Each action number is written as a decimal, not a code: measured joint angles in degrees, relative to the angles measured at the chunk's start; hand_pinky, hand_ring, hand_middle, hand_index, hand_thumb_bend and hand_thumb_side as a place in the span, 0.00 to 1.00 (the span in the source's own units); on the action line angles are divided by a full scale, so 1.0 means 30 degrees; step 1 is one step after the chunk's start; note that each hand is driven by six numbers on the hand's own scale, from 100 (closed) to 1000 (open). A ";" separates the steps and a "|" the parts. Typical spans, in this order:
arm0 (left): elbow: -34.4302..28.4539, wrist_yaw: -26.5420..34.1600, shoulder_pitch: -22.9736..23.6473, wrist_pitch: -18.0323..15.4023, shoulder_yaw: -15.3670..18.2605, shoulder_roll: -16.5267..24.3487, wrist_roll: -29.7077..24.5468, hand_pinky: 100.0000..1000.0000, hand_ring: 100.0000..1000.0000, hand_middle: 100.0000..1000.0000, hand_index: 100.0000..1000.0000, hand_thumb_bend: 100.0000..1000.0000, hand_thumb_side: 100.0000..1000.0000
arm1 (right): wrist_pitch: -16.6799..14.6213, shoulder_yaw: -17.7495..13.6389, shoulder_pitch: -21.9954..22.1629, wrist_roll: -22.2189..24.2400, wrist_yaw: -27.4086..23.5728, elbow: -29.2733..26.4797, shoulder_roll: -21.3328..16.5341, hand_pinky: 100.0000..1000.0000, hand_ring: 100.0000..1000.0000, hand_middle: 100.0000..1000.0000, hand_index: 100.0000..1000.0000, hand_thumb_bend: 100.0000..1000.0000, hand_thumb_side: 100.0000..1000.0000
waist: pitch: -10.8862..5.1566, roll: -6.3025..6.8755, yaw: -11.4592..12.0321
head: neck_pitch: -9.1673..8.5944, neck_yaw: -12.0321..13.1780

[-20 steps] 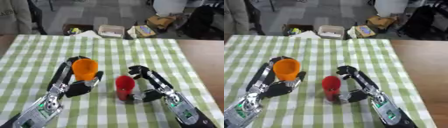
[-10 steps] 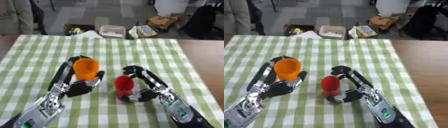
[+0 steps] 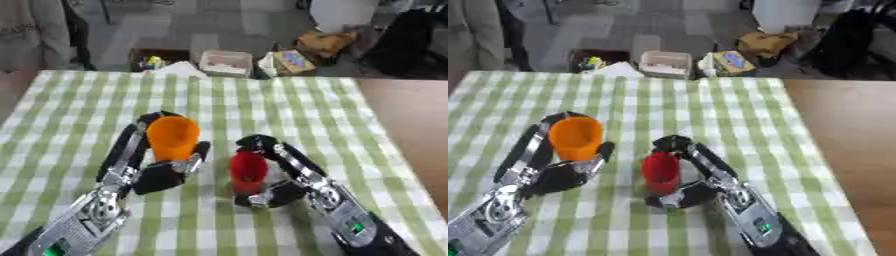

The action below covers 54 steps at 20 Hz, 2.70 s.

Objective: Pour the contents of one cup into another cup.

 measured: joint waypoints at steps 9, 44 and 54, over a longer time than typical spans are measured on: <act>-0.0096 0.0014 -0.0050 0.0010 -0.0061 -0.0104 -0.0010 0.36 0.64 0.30 0.47 0.03 0.07 | -0.0065 0.0115 -0.0074 0.0145 -0.0055 0.0303 0.0272 0.58 0.67 0.72 0.66 0.65 0.10 | 0.0020 0.0103 0.0069 | -0.0146 -0.0009; -0.1093 0.0313 -0.0115 0.0459 -0.0212 0.0042 0.0060 0.36 0.64 0.31 0.47 0.00 0.07 | 0.0575 -0.0124 -0.0762 -0.1080 -0.0990 0.1277 0.0722 0.36 0.33 0.37 0.37 0.19 0.00 | -0.0050 0.0213 0.0322 | -0.0412 -0.0089; -0.2856 0.1134 0.0079 0.1206 -0.0071 0.0707 0.0144 0.36 0.64 0.30 0.47 0.00 0.07 | 0.0691 -0.0553 -0.0733 -0.1543 -0.1060 0.1086 -0.0843 0.36 0.33 0.37 0.37 0.19 0.00 | -0.0673 0.0062 0.0587 | -0.0486 -0.0289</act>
